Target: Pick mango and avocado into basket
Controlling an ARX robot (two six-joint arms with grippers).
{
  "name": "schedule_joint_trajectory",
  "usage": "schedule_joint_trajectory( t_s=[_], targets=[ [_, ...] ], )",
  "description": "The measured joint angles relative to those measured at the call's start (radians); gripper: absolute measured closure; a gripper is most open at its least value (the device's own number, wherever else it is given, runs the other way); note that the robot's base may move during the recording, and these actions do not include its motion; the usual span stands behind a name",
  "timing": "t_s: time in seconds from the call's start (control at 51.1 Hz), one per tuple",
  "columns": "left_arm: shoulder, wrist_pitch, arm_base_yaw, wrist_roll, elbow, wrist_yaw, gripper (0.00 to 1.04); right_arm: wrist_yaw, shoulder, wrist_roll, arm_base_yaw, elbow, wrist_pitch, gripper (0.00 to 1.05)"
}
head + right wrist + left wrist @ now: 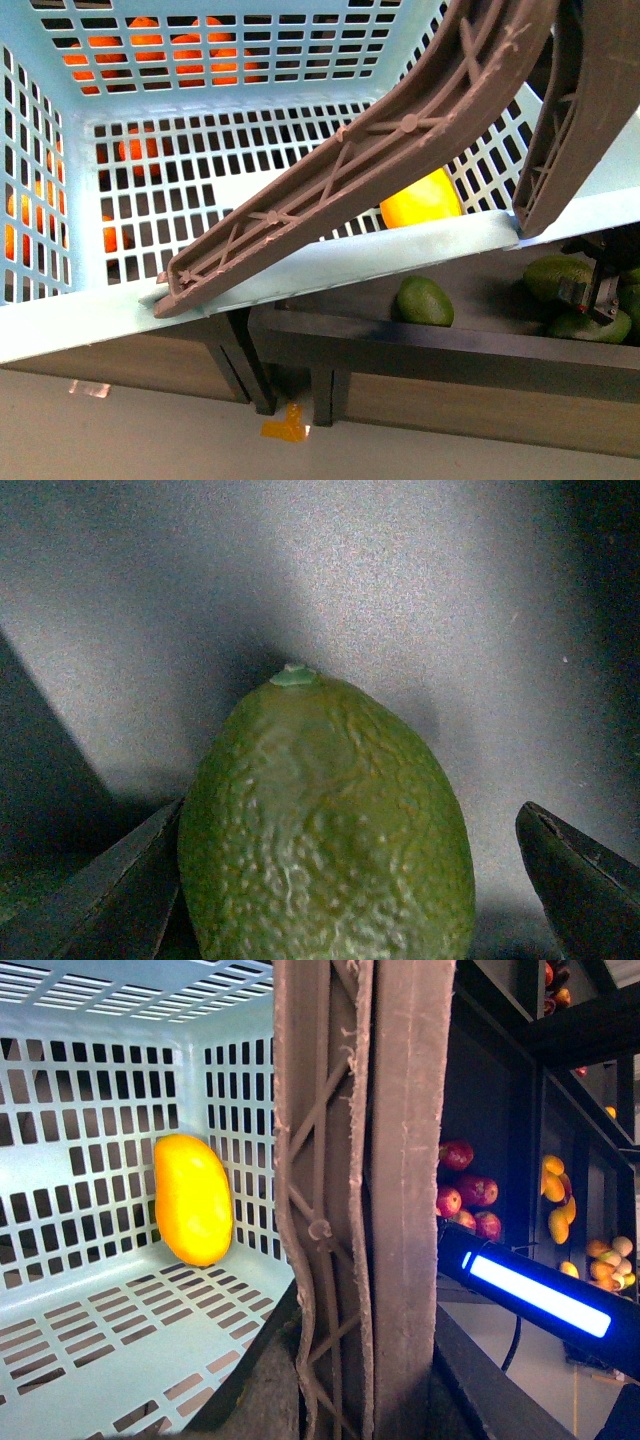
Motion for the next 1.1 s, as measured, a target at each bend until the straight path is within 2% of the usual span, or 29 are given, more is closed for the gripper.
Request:
schedule_joint_trajectory(
  t_s=[0.529, 0.764, 1.097],
  targets=[
    [0.000, 0.000, 0.000, 0.000, 0.000, 0.000, 0.85, -0.020, 0.062, 0.060, 0.014, 0.051, -0.027, 0.09],
    [0.000, 0.000, 0.000, 0.000, 0.000, 0.000, 0.85, -0.016, 0.063, 0.052, 0.013, 0.051, -0.034, 0.35],
    [0.000, 0.000, 0.000, 0.000, 0.000, 0.000, 0.85, -0.068, 0.010, 0.109, -0.019, 0.006, 0.003, 0.38]
  ],
)
